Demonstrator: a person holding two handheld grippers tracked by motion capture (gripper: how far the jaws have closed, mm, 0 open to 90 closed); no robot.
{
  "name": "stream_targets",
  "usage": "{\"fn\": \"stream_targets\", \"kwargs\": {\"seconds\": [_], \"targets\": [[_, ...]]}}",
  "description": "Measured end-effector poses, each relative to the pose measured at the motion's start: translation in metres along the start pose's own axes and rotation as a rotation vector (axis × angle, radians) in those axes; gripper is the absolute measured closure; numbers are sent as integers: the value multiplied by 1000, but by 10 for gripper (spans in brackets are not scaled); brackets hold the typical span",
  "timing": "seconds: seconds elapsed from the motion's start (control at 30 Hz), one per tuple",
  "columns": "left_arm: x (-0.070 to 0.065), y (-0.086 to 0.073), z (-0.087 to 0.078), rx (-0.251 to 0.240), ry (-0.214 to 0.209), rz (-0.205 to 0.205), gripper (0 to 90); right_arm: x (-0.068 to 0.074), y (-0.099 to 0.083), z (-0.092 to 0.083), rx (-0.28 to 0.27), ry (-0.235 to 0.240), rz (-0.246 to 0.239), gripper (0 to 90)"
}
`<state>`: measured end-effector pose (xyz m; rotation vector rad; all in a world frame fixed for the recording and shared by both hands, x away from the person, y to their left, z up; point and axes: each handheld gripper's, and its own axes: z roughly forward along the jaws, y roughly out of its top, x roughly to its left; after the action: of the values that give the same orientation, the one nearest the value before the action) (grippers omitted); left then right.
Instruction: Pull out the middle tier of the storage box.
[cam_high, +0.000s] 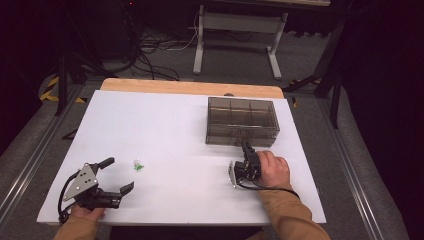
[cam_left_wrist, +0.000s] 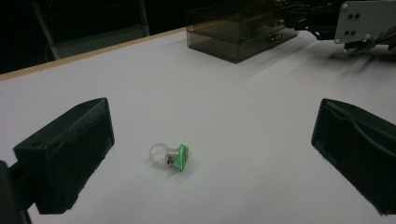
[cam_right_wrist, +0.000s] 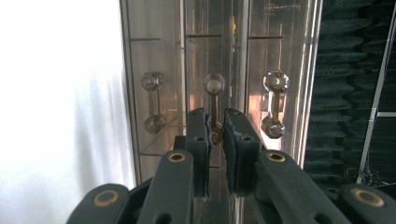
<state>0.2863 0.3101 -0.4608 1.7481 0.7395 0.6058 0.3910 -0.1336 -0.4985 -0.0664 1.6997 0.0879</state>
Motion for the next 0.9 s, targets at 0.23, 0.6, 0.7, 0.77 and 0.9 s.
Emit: {"fn": "stream_targets", "kwargs": {"seconds": [0.23, 0.6, 0.7, 0.77, 0.9], "targets": [[0, 0, 0, -1, 4, 1, 2, 1, 0, -10, -3, 7, 12, 811], [0, 0, 0, -4, 7, -6, 2, -7, 0, -18, -44, 50, 56, 723], [0, 0, -1, -4, 6, -6, 2, -11, 0, -20, -59, 69, 80, 682], [0, 0, -1, -4, 7, -2, 2, -12, -2, -22, -62, 86, 122, 647], [0, 0, -1, -5, 9, -1, 2, -14, -5, -26, -74, 101, 175, 607]]}}
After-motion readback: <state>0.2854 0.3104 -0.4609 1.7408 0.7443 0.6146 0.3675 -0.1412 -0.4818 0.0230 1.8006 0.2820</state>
